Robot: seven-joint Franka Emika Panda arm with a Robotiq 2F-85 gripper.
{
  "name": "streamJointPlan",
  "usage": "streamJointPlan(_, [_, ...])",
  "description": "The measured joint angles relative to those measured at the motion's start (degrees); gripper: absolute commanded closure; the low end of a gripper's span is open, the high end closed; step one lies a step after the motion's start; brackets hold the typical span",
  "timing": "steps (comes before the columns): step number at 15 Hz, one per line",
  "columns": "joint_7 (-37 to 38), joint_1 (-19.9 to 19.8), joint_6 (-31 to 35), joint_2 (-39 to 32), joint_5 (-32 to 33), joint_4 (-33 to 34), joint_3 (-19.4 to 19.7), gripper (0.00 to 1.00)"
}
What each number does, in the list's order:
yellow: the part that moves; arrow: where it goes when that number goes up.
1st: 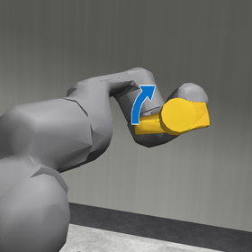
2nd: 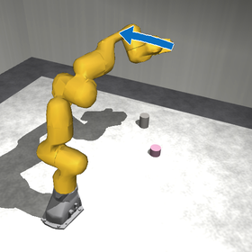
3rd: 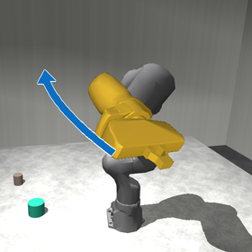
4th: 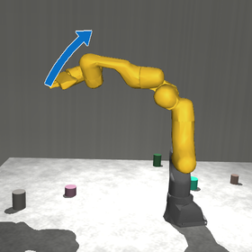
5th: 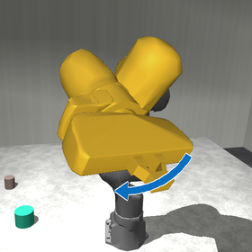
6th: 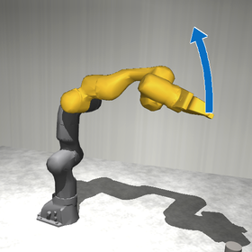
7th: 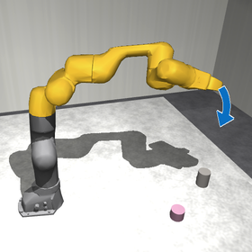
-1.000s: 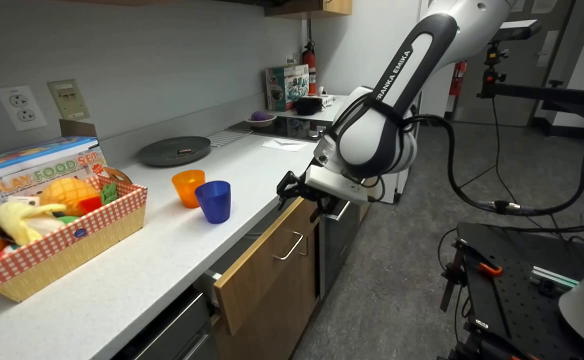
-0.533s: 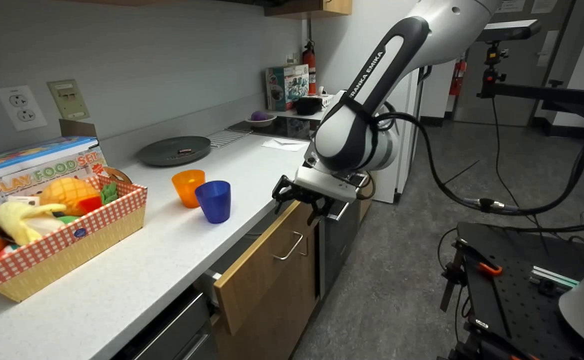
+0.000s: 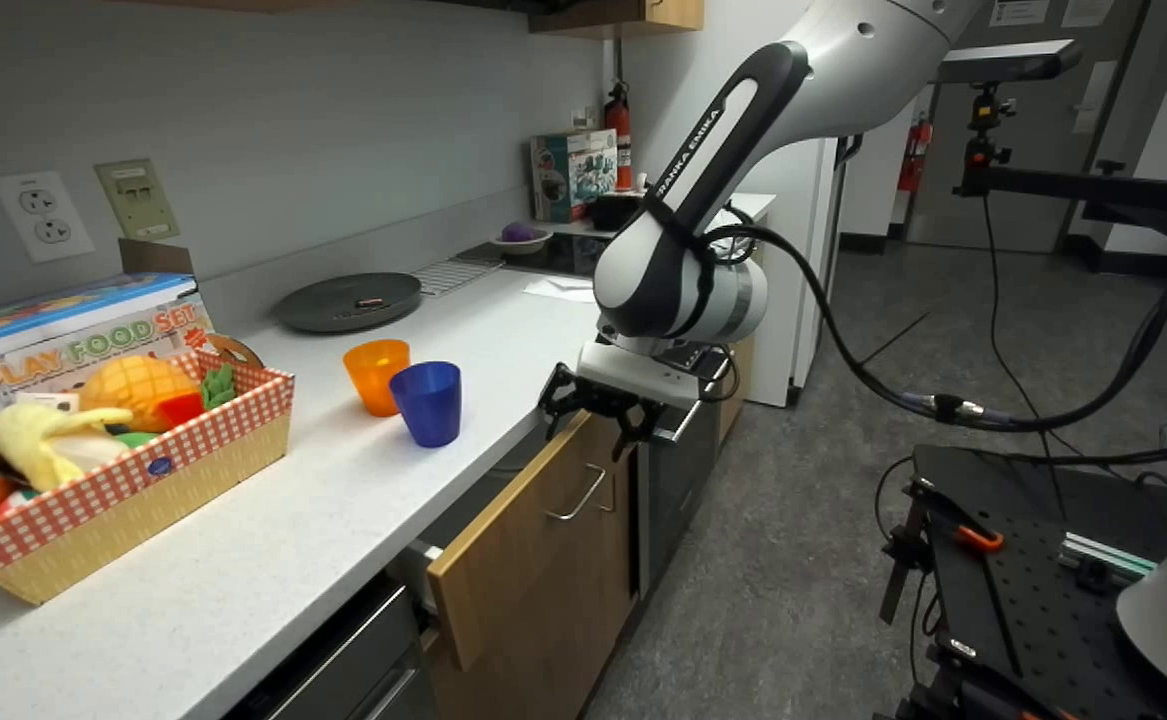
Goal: Open the drawer on the left
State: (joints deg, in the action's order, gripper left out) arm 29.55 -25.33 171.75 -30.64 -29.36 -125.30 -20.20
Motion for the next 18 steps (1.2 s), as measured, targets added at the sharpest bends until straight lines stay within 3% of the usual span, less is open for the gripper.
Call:
streamJointPlan(8, [-1.59, 7.75, -2.04, 0.8, -5.06, -0.71, 7.01, 0.0])
streamJointPlan(12, [-1.67, 8.48, -2.32, 3.07, -4.98, -4.35, 7.7, 0.0])
streamJointPlan(18, [0.14, 18.13, -10.43, 11.06, -0.54, -12.44, 19.09, 0.0])
